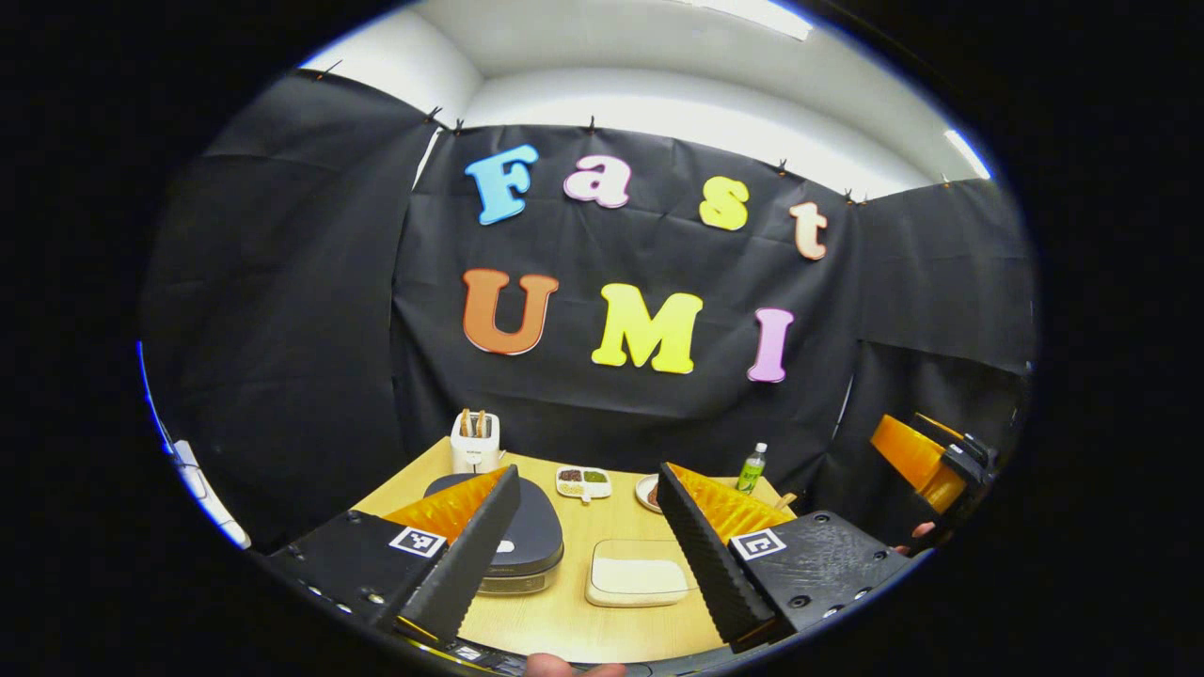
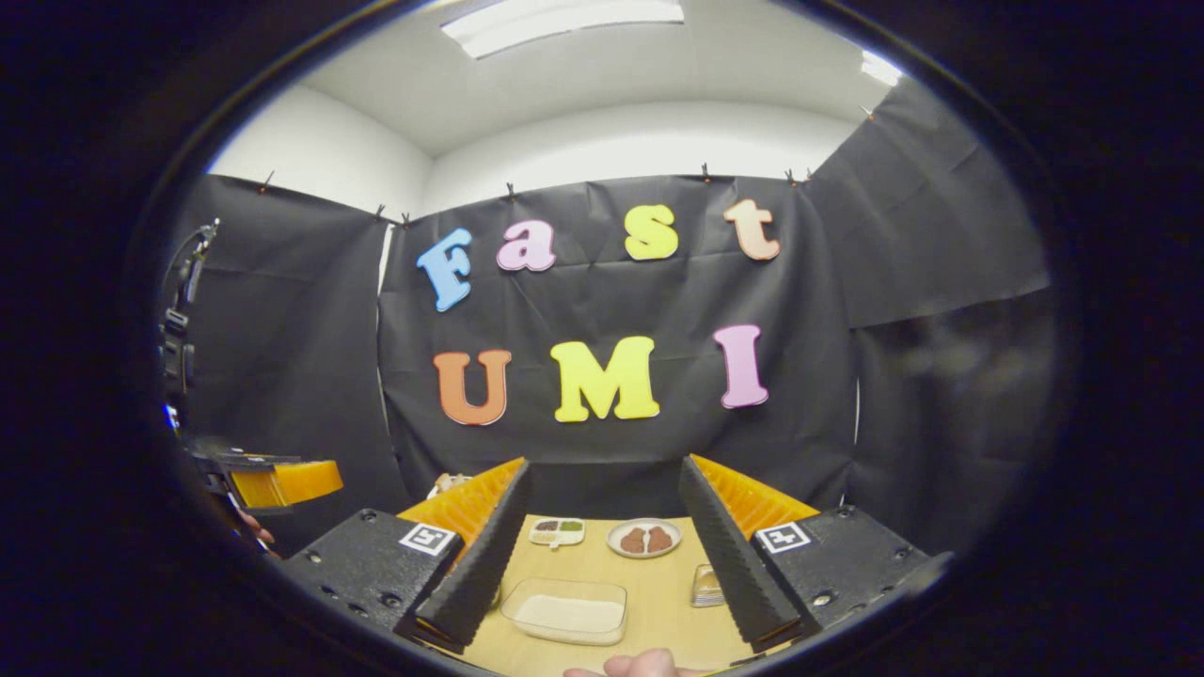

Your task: Close the left gripper, press the button to open the rice cooker; take a wooden spoon from the chopstick holder with the right hand, scoop a spoonful of rice and pour it into the rice cooker, then put the wooden spoon back into the chopstick holder.

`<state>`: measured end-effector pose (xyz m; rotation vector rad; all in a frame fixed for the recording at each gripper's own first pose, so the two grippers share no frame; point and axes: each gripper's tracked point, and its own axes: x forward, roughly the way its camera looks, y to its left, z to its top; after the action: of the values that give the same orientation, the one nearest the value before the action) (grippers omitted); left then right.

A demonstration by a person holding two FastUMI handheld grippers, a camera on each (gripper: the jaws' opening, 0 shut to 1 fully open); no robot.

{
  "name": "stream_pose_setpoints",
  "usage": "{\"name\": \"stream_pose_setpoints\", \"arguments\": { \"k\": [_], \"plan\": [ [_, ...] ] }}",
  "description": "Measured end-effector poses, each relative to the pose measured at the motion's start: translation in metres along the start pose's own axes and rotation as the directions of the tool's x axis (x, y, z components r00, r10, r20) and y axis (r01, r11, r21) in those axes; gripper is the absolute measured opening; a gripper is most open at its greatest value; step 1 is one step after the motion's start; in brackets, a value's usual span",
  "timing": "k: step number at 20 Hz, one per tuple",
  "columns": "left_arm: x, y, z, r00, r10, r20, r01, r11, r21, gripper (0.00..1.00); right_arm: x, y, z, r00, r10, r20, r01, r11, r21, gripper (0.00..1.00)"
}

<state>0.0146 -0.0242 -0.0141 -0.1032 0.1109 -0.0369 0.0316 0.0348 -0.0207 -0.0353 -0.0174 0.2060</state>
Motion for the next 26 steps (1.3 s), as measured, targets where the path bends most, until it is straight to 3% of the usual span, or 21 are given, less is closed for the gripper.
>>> {"name": "stream_pose_setpoints", "arguments": {
  "k": [9, 14, 26],
  "plan": [
    [-0.083, -0.028, 0.0, 0.988, -0.096, 0.119, 0.089, 0.994, 0.068, 0.95, -0.102, 0.027, -0.01, 0.998, -0.058, -0.006, 0.057, 0.998, -0.041, 1.0],
    [-0.09, -0.028, -0.001, 0.986, -0.096, 0.134, 0.087, 0.994, 0.073, 0.95, -0.109, 0.039, -0.014, 0.999, -0.028, -0.02, 0.027, 0.998, -0.057, 0.99],
    [-0.084, -0.029, 0.0, 0.986, -0.102, 0.133, 0.093, 0.993, 0.072, 0.95, -0.101, 0.032, -0.016, 0.998, -0.063, -0.006, 0.063, 0.997, -0.039, 1.0]
  ]
}}
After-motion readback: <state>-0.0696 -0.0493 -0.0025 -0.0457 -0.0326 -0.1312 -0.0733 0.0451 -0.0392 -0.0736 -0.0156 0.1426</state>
